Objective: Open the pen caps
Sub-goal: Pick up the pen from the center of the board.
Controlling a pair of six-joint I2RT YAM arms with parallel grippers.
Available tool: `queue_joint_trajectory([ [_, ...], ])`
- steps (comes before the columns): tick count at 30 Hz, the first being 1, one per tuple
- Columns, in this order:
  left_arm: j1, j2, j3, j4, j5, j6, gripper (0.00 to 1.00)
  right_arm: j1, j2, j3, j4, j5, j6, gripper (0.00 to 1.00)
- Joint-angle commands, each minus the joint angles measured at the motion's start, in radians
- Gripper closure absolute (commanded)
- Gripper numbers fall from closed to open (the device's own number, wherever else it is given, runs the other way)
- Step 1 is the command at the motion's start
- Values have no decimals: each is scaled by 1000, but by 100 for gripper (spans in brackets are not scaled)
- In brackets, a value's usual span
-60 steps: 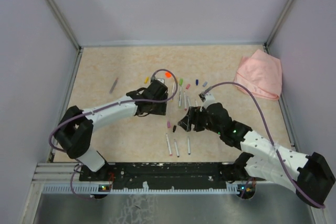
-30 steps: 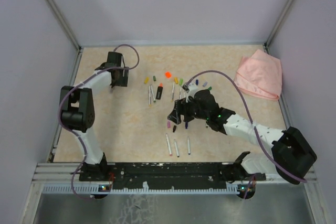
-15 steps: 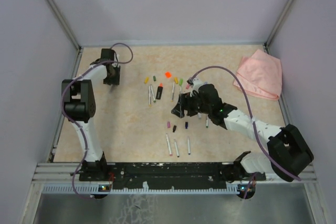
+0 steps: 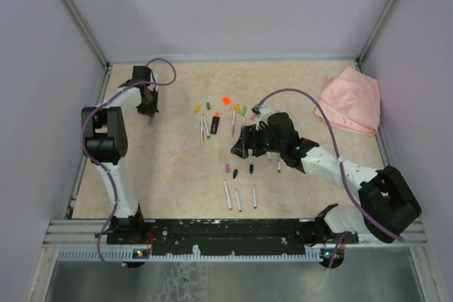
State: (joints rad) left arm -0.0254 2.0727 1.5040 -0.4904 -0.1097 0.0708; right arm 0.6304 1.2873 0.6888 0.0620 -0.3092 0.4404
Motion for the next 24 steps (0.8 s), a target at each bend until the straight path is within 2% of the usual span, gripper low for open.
queue_joint_trajectory([
  [1, 1, -28, -54, -66, 53, -23, 100, -9, -35, 27, 38, -29, 14, 28],
  [5, 1, -134, -116, -41, 131, -60, 100, -8, -102, -2, 95, -67, 21, 28],
  [9, 0, -274, -218, 12, 276, -129, 100, -8, -164, -49, 211, -122, 50, 28],
  [15, 0, -520, -477, 160, 546, -290, 100, -8, -195, -89, 365, -187, 150, 28],
  [19, -3, -723, -675, 358, 774, -446, 100, -8, -182, -88, 418, -210, 203, 28],
  [22, -21, -863, -834, 577, 889, -632, 100, -7, -156, -86, 462, -233, 245, 28],
  [24, -49, -944, -931, 780, 911, -769, 100, -6, -132, -85, 495, -254, 284, 35],
])
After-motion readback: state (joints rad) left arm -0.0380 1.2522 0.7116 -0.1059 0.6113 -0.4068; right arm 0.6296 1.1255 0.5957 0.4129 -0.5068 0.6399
